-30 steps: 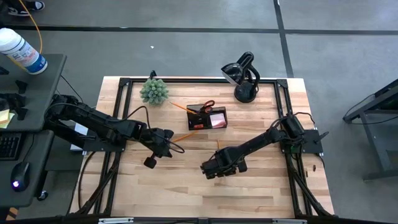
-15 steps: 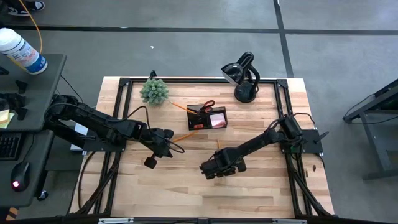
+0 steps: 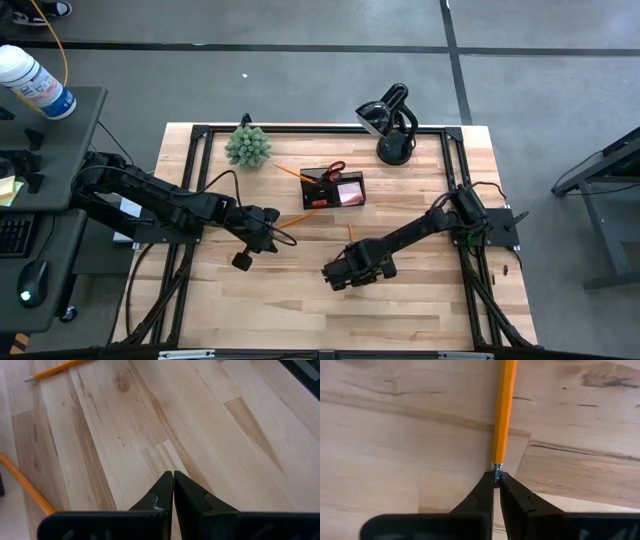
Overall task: Pick and place office supplies into organizer
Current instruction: Put the left pencil into the desk organizer
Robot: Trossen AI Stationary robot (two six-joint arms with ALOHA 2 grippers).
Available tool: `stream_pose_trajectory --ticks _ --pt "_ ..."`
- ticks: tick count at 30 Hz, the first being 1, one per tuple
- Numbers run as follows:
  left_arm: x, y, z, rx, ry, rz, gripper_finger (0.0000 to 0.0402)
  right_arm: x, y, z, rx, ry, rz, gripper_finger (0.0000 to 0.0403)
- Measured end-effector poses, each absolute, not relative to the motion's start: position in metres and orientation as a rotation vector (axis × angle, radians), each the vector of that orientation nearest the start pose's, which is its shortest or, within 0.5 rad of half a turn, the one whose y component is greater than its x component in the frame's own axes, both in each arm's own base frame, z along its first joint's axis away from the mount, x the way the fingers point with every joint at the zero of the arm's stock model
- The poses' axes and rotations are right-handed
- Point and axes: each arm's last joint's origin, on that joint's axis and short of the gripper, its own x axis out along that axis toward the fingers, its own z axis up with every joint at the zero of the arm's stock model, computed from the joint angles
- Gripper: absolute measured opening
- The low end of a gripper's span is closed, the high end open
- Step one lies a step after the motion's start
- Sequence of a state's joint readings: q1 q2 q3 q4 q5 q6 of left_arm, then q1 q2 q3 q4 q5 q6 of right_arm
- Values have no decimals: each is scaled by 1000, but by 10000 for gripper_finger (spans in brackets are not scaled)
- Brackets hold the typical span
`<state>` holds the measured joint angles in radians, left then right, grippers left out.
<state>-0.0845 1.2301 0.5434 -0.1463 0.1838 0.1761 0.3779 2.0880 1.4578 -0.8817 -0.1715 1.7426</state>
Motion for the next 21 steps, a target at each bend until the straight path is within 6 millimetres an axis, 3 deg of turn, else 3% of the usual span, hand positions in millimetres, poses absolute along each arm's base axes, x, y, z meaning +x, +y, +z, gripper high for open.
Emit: stream_pose_trajectory --ticks 10,21 --pt "223 -24 172 130 810 -314 5 360 149 142 1170 1431 -943 6" --pt "223 -24 172 130 808 -314 5 364 155 160 1117 1407 -938 0"
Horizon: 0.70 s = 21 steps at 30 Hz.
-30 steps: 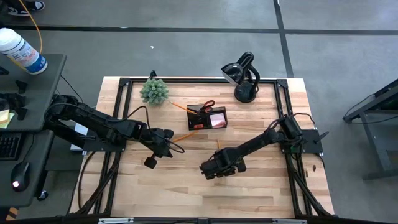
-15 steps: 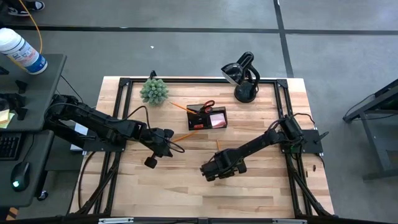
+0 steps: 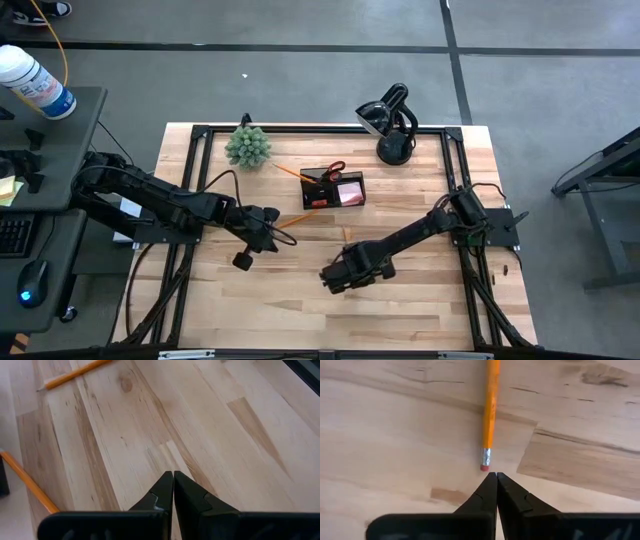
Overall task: Pick and place office supplies into organizer
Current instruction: Put the left pencil into the desk organizer, then put the right pencil into the desk organizer
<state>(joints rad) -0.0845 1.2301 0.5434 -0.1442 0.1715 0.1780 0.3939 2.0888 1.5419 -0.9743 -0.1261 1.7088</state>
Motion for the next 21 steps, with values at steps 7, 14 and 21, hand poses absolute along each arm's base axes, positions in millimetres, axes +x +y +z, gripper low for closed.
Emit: stream_pose_trajectory --ticks 7,14,21 --pt "224 -24 174 132 787 -313 5 365 156 163 1115 1404 -933 1" --pt "224 -24 174 133 788 -312 5 365 157 163 1155 1435 -930 2" --pt "224 -24 174 135 788 -306 5 367 154 163 1171 1421 -934 33"
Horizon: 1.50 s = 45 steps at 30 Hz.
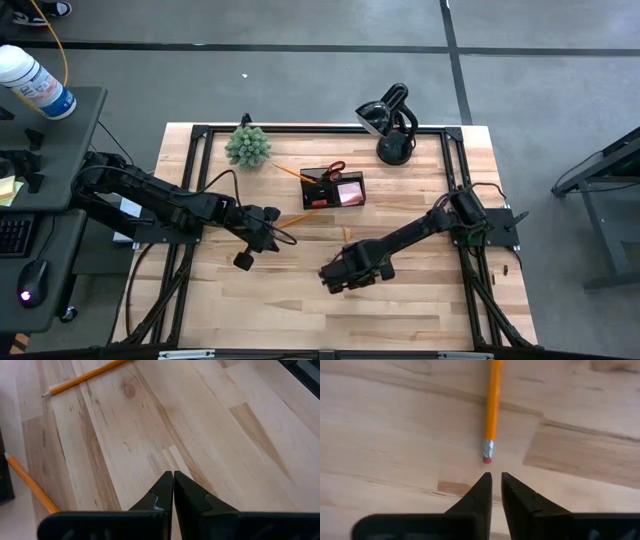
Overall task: Pick and place office supplies into organizer
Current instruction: Put the right pencil into the desk organizer
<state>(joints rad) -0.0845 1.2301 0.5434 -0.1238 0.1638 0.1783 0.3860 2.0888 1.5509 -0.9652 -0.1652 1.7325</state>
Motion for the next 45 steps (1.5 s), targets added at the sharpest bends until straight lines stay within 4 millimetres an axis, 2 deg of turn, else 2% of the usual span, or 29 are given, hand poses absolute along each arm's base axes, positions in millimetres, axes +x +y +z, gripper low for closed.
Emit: stream_pose_trajectory --ticks 6,11,27,45 --pt "225 -24 174 143 786 -309 5 374 149 163 1189 1369 -915 79" --pt "225 -24 174 143 786 -309 5 373 145 163 1180 1377 -941 97" --pt "225 -24 174 143 783 -309 5 374 150 150 1200 1417 -923 99" --pt "225 -24 174 143 783 -308 5 374 149 150 1190 1414 -929 99"
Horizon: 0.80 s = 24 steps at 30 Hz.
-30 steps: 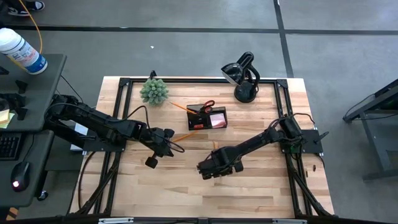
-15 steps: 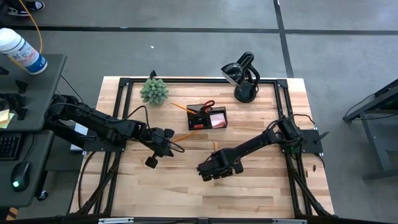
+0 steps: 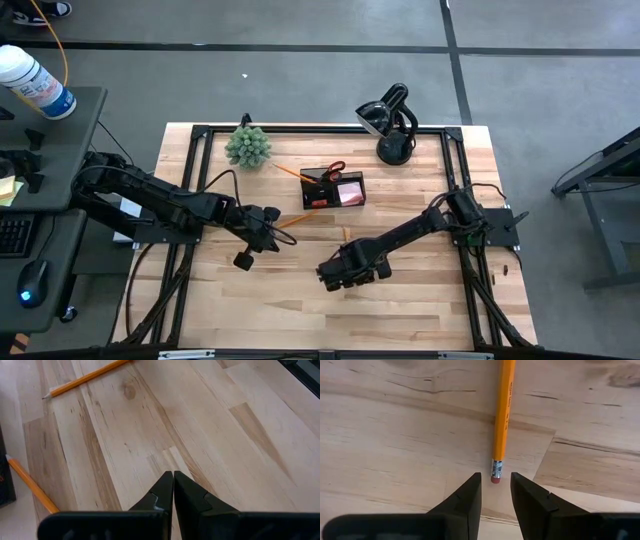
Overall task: Pick and place office supplies into organizer
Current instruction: Put the right pencil into the desk organizer
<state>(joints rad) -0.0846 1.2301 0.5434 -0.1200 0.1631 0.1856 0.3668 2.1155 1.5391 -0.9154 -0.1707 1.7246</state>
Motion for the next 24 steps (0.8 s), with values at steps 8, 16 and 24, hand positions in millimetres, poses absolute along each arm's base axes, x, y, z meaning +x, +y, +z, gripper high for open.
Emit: stream_pose_trajectory --ticks 8,16,24 --pt "225 -24 174 144 784 -308 5 374 149 150 1193 1420 -926 99" --pt "225 -24 174 159 782 -313 5 374 149 150 1195 1425 -922 99" --pt "225 -24 174 163 782 -310 5 375 150 143 1200 1448 -919 99"
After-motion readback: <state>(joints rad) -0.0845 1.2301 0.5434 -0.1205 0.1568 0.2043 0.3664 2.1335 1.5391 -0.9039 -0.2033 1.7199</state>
